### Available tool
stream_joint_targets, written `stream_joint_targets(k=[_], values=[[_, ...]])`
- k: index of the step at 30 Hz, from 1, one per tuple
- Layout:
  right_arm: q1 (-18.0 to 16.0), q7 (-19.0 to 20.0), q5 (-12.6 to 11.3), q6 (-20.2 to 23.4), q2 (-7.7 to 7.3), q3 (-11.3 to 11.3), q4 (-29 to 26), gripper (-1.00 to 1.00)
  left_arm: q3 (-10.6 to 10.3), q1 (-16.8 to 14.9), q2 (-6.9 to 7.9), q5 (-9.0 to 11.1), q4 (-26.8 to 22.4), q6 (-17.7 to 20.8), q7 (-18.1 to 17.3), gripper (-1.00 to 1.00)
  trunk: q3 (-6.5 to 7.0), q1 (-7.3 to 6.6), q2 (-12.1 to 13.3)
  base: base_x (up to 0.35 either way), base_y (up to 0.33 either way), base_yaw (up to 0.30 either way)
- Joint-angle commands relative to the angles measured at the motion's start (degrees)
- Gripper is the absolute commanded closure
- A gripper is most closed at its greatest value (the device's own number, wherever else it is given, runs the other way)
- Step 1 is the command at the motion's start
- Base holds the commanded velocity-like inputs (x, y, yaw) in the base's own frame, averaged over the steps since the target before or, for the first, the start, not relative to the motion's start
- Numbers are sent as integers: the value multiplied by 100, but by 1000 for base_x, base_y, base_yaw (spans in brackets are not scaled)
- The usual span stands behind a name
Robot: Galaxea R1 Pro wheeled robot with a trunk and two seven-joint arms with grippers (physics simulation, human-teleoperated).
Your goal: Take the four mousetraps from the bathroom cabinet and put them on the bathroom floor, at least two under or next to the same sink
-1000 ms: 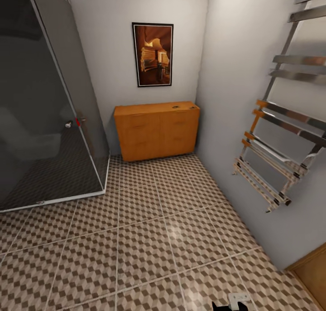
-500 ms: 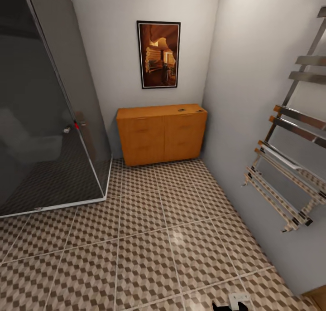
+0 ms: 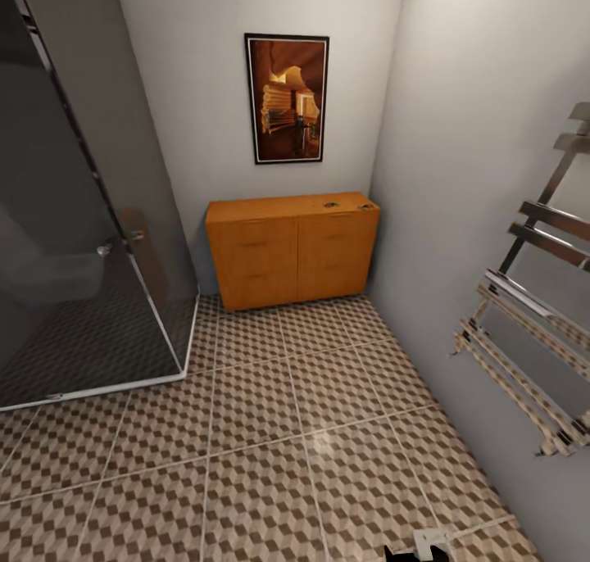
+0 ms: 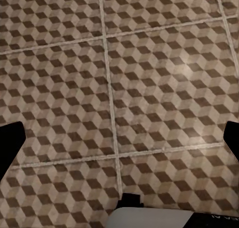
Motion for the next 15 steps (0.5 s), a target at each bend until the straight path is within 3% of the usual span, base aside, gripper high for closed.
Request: stream_joint_targets(k=[1, 15], values=[[-5, 6, -60, -23, -1, 49, 5, -100, -50, -11, -4, 43, 23, -34, 13, -100, -10, 6, -10, 330, -5, 0], [-5, 8, -60, -22, 1, 49, 5, -100, -50, -9, -4, 40, 23, -34, 13, -100, -10, 6, -10, 330, -67, 0]])
